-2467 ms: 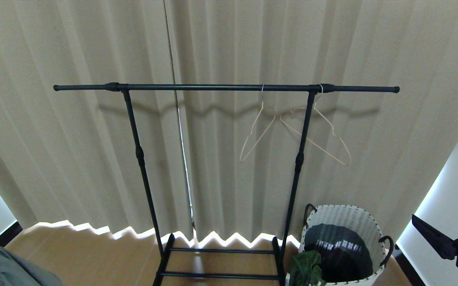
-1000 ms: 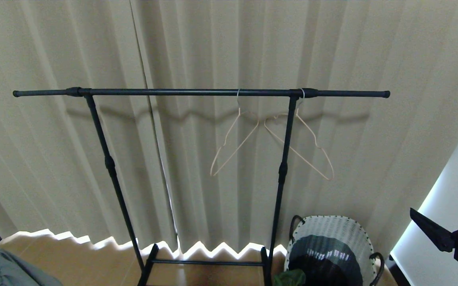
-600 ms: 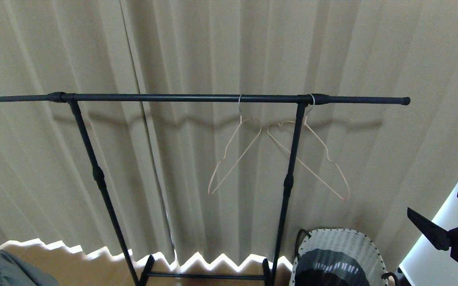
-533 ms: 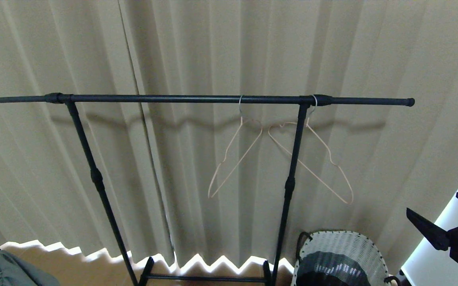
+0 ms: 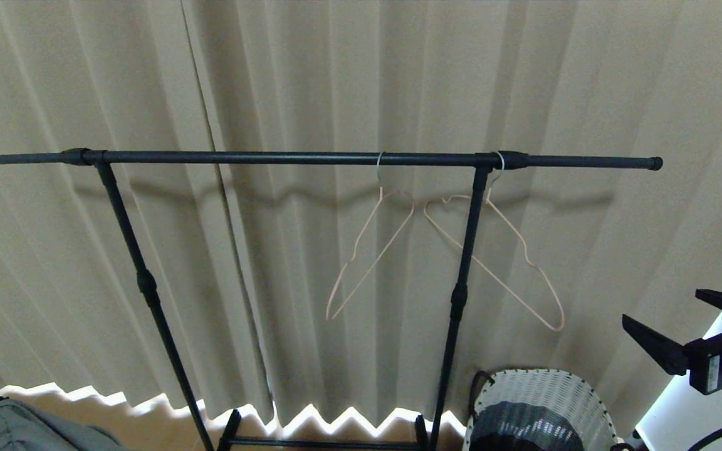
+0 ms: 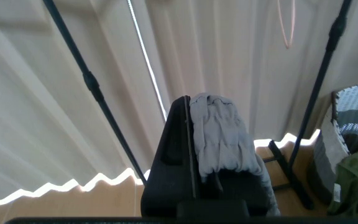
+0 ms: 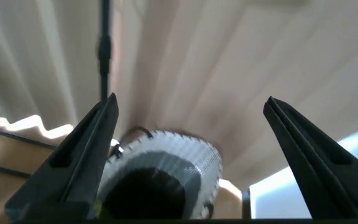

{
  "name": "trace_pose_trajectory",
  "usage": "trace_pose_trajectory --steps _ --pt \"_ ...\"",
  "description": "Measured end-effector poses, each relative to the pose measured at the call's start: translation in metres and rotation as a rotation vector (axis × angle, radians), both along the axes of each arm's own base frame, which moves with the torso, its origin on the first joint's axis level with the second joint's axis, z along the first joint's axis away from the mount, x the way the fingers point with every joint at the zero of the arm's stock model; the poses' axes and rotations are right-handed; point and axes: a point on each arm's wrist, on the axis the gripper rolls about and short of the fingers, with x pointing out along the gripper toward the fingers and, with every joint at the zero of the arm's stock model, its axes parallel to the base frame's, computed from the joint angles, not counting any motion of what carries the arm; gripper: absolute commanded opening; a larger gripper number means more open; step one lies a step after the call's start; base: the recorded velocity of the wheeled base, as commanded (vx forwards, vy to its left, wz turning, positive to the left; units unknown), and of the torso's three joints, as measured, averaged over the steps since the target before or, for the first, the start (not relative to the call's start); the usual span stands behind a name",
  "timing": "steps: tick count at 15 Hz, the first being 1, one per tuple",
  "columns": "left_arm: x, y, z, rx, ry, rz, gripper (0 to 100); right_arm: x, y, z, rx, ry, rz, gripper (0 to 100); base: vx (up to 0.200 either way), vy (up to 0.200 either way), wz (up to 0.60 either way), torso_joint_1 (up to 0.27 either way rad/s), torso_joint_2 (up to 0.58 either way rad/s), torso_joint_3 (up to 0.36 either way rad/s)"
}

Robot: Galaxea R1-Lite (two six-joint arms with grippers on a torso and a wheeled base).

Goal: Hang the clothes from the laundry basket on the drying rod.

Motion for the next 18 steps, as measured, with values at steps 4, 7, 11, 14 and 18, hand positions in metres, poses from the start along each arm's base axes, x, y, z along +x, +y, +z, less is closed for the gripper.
trace_pose_trajectory --steps 4,7,11,14,18 --pt "0.001 0.000 0.000 0.000 0.003 0.000 0 0.042 0.008 0.018 0.003 -0.009 0.057 100 0.000 0.000 0.00 0.000 0.00 0.000" --pt "0.001 0.000 0.000 0.001 0.004 0.000 0 0.078 0.020 0.028 -0.001 0.070 0.094 100 0.000 0.000 0.00 0.000 0.00 0.000" --pt "0.001 0.000 0.000 0.001 0.005 0.000 0 0.110 0.037 0.040 -0.008 0.168 0.146 100 0.000 0.000 0.00 0.000 0.00 0.000" --pt "0.001 0.000 0.000 0.001 0.005 0.000 0 0.132 0.047 0.040 -0.012 0.246 0.166 100 0.000 0.000 0.00 0.000 0.00 0.000" --pt "0.001 0.000 -0.001 0.002 0.009 0.000 0 0.169 0.060 0.035 0.046 0.335 0.145 100 0.000 0.000 0.00 0.000 0.00 0.000"
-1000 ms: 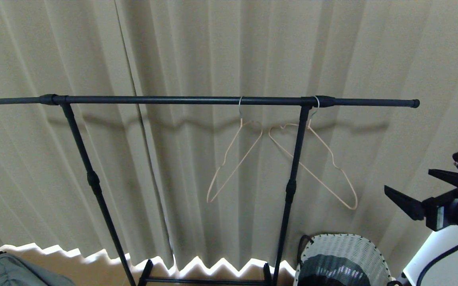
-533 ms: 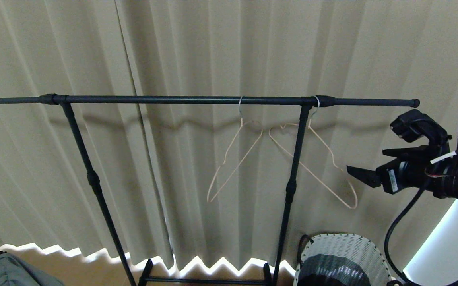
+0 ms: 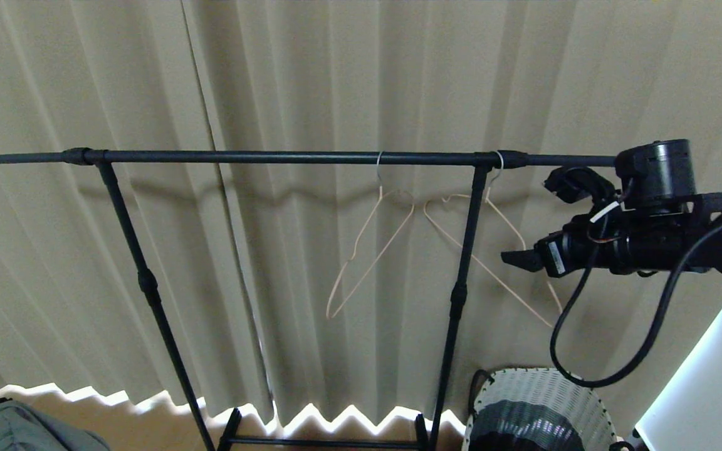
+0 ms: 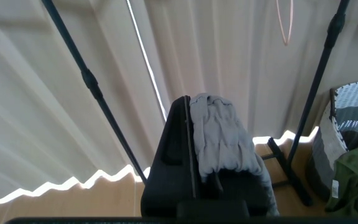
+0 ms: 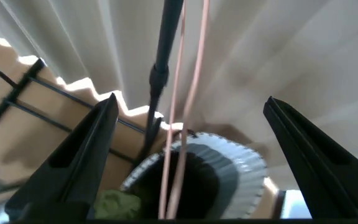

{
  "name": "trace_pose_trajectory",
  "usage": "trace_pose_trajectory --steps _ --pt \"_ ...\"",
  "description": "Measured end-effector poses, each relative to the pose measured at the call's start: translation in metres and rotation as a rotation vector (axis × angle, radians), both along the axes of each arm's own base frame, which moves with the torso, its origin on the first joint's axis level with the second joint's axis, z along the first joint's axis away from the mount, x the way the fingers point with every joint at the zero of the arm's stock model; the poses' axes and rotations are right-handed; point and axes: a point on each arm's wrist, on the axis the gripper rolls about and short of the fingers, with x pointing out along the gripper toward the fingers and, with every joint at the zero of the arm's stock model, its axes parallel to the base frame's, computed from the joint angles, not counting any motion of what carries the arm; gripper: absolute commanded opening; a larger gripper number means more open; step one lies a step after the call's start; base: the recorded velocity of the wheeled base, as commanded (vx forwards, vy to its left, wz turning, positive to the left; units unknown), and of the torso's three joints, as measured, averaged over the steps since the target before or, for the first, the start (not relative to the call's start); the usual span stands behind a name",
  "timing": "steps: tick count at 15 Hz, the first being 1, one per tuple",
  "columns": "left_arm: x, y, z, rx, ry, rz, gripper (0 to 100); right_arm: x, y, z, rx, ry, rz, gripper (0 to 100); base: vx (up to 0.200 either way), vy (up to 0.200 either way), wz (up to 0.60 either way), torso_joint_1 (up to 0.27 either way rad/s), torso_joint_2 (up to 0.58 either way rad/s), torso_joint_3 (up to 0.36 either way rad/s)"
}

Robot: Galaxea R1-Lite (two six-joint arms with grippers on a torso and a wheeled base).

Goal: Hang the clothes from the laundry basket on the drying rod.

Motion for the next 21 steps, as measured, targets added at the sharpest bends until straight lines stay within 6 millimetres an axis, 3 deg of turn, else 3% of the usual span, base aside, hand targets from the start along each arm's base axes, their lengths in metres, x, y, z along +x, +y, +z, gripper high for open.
trace_pose_trajectory --steps 3,7,14,19,20,21 --pt "0.000 0.000 -0.001 0.002 0.004 0.000 0 0.028 0.005 -0.011 0.053 0.051 -0.050 100 0.000 0.000 0.00 0.000 0.00 0.000" --pt "0.000 0.000 -0.003 0.004 0.008 -0.001 0 0.048 0.003 -0.027 0.064 0.082 -0.090 100 0.000 0.000 0.00 0.000 0.00 0.000" --pt "0.000 0.000 -0.003 0.004 0.008 -0.001 0 0.052 0.004 -0.033 0.046 0.088 -0.115 100 0.000 0.000 0.00 0.000 0.00 0.000" --pt "0.000 0.000 -0.002 0.003 0.007 -0.001 0 0.046 0.003 -0.025 0.048 0.074 -0.115 100 0.000 0.000 0.00 0.000 0.00 0.000" --pt "0.000 0.000 -0.002 0.003 0.005 -0.001 0 0.045 0.004 -0.024 0.047 0.072 -0.114 0 0.000 0.000 0.00 0.000 0.00 0.000" --pt "0.000 0.000 -0.002 0.003 0.005 -0.001 0 0.045 0.004 -0.024 0.047 0.071 -0.114 0 0.000 0.000 0.00 0.000 0.00 0.000"
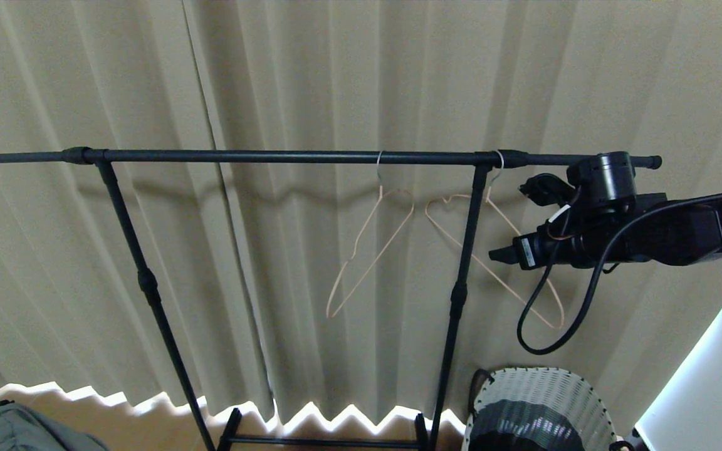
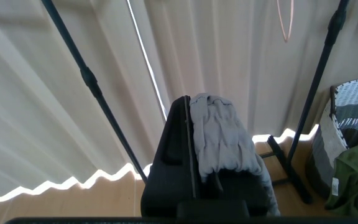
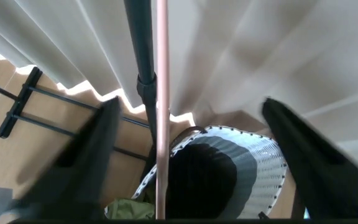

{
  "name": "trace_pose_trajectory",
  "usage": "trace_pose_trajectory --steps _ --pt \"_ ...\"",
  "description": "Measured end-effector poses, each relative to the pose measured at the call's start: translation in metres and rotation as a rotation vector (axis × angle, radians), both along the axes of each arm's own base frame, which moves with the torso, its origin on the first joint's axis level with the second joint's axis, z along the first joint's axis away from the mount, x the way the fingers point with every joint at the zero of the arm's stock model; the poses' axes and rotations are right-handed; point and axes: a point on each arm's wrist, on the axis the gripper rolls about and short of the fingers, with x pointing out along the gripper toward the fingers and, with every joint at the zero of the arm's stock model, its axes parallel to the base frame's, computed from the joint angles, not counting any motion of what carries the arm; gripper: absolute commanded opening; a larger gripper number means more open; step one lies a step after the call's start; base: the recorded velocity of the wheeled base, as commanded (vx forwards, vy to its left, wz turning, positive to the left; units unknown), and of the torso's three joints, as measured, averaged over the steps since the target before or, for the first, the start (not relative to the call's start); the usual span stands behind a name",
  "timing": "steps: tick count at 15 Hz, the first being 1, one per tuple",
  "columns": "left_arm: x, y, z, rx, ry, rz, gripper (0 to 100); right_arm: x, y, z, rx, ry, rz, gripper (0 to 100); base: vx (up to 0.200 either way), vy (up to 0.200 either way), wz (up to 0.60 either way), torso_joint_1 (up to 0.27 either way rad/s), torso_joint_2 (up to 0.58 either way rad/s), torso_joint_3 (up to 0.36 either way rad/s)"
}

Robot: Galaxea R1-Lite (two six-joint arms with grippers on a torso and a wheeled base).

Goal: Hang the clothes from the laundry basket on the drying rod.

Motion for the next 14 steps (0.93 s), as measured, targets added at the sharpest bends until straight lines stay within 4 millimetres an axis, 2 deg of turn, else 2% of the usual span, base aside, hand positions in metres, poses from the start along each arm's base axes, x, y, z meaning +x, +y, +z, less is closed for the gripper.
trace_pose_trajectory --steps 6,11,14 --pt "0.000 0.000 0.000 0.000 -0.001 0.000 0 -0.002 -0.001 0.002 -0.001 -0.002 -0.002 0 0.000 0.000 0.00 0.000 0.00 0.000" --pt "0.000 0.000 -0.001 0.005 0.002 -0.001 0 -0.022 -0.005 0.017 0.015 -0.038 -0.008 0 0.000 0.000 0.00 0.000 0.00 0.000" --pt "0.000 0.000 -0.004 0.028 0.007 -0.004 0 -0.031 -0.006 0.031 0.049 -0.123 -0.019 0 0.000 0.000 0.00 0.000 0.00 0.000"
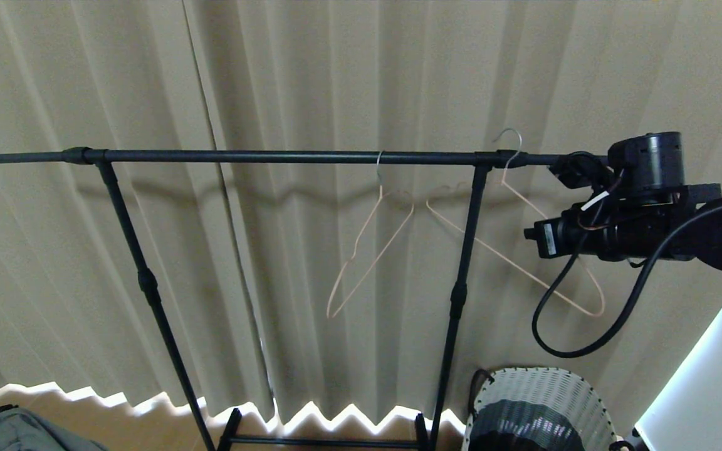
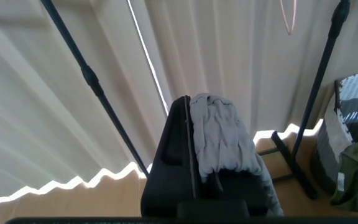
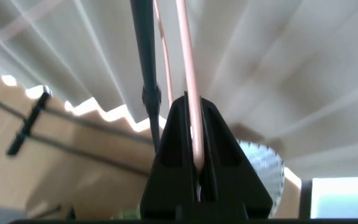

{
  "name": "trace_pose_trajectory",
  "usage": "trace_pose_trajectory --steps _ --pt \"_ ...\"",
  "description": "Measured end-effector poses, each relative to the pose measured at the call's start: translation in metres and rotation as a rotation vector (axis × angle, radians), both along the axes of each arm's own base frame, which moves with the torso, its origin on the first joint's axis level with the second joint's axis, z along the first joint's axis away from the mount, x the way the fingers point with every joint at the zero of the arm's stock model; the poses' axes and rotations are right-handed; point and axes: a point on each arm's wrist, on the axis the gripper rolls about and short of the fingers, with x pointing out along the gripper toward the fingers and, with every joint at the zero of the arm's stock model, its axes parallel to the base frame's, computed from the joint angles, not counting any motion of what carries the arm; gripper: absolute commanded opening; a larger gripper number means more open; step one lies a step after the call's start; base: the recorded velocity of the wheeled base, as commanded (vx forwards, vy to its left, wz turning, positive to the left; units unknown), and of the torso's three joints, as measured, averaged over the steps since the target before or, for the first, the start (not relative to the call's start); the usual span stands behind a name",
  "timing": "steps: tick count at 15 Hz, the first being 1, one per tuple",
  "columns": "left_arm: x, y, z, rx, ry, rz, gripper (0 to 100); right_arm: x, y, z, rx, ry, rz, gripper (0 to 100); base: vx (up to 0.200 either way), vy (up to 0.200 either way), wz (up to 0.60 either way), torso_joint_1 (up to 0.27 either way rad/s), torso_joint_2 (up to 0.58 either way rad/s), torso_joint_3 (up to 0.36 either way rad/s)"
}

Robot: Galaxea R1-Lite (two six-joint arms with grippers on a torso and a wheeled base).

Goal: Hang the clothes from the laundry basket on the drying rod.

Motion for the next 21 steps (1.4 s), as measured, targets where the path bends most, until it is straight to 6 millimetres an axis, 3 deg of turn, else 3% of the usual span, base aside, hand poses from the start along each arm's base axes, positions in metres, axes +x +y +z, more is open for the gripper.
trace_pose_trajectory --steps 4,8,15,21 --pt "0.000 0.000 -0.002 0.004 0.007 -0.001 0 -0.021 -0.004 0.003 0.003 -0.019 -0.002 0 0.000 0.000 0.00 0.000 0.00 0.000" --pt "0.000 -0.001 -0.003 0.005 0.007 -0.021 0 -0.065 -0.013 0.006 -0.002 -0.015 -0.004 0 0.000 0.000 0.00 0.000 0.00 0.000" --pt "0.000 -0.001 -0.002 0.005 0.008 -0.021 0 -0.133 -0.028 0.005 -0.003 -0.039 -0.015 0 -0.200 0.000 0.00 0.001 0.01 0.007" --pt "0.000 -0.001 -0.003 0.007 0.010 -0.023 0 -0.173 -0.043 -0.006 -0.006 -0.047 -0.057 0 -0.200 0.000 0.00 0.002 0.00 0.004"
